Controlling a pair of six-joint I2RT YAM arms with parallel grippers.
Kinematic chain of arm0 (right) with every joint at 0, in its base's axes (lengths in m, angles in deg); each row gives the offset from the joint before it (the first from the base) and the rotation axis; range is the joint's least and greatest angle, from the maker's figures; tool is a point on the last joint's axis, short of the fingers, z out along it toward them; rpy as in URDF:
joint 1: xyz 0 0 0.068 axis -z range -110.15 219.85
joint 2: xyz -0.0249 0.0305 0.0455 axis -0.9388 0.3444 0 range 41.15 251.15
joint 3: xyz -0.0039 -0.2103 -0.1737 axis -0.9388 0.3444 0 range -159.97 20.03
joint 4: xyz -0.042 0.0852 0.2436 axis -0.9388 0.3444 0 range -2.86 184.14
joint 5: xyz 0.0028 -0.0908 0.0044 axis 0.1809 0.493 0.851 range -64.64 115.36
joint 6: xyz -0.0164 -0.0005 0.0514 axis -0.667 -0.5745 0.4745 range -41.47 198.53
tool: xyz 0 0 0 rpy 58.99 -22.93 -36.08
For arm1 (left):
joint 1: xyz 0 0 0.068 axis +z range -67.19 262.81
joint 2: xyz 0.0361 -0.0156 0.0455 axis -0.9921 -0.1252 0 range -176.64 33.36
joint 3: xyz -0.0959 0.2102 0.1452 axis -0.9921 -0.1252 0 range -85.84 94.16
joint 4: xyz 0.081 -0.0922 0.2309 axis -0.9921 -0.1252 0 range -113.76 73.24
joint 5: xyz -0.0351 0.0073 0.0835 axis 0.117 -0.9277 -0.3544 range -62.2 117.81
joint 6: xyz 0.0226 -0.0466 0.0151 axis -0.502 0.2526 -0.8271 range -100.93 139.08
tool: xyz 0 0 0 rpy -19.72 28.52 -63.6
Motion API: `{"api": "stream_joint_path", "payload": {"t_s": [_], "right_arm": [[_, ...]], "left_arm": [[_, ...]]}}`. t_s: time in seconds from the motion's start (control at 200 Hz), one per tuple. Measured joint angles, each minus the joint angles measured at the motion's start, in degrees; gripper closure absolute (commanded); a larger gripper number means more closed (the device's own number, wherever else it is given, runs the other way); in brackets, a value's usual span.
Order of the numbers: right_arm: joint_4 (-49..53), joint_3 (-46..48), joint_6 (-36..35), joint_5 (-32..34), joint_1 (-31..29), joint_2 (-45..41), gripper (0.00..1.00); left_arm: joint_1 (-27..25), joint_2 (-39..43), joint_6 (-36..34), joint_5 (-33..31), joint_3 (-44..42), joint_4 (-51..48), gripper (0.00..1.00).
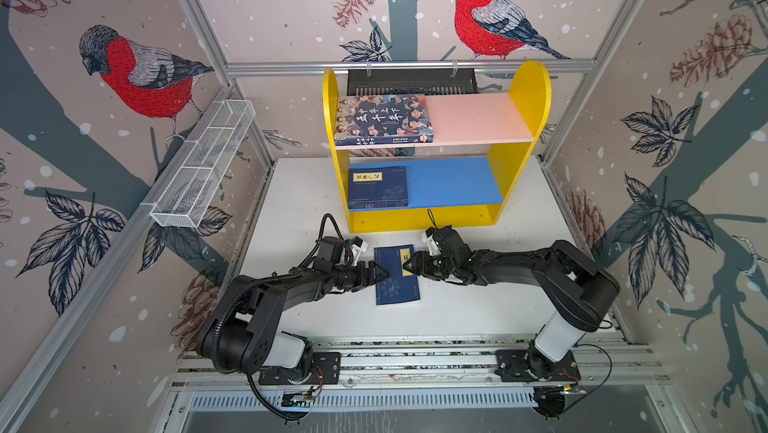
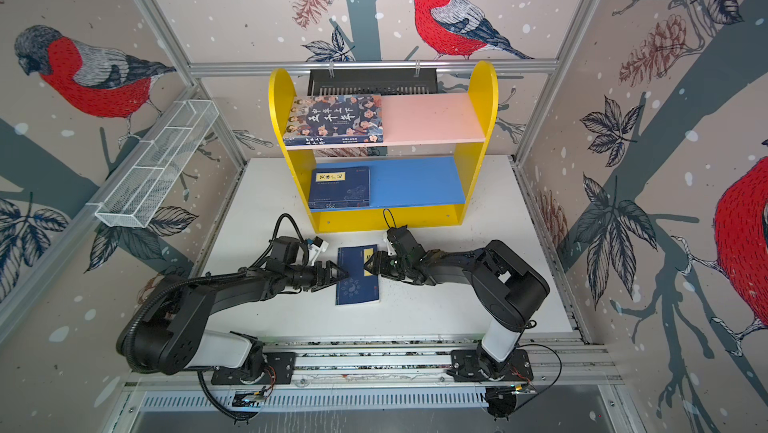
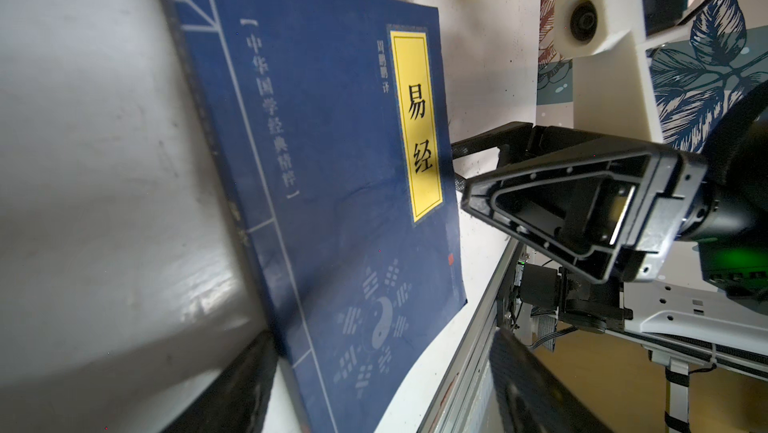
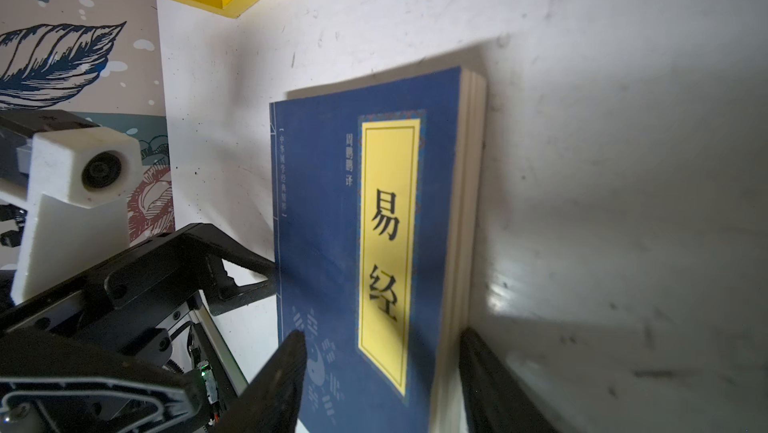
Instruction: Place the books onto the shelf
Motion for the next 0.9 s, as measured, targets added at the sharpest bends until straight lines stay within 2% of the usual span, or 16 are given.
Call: {"api": "stream_joint_path", "payload": {"t_s": [0.39, 0.685, 0.901], "right_arm": [[1.79, 1.14, 0.26, 0.76, -0.52, -1.44, 0.39], [-2.91, 2.97, 1.70, 0.31, -0.61, -1.01, 0.40], [-4.76, 3.26, 2.86, -2.64, -1.27, -0.48, 0.41]], "left_arm": [[-0.28, 0.15, -0.68, -2.08, -0.42, 1.25, 0.18], [-0.26, -2.21, 0.39, -0.26, -0.11, 4.81, 0.19], [-0.35, -0.72, 3.61, 1.38, -0.44, 4.76, 0.25]]}}
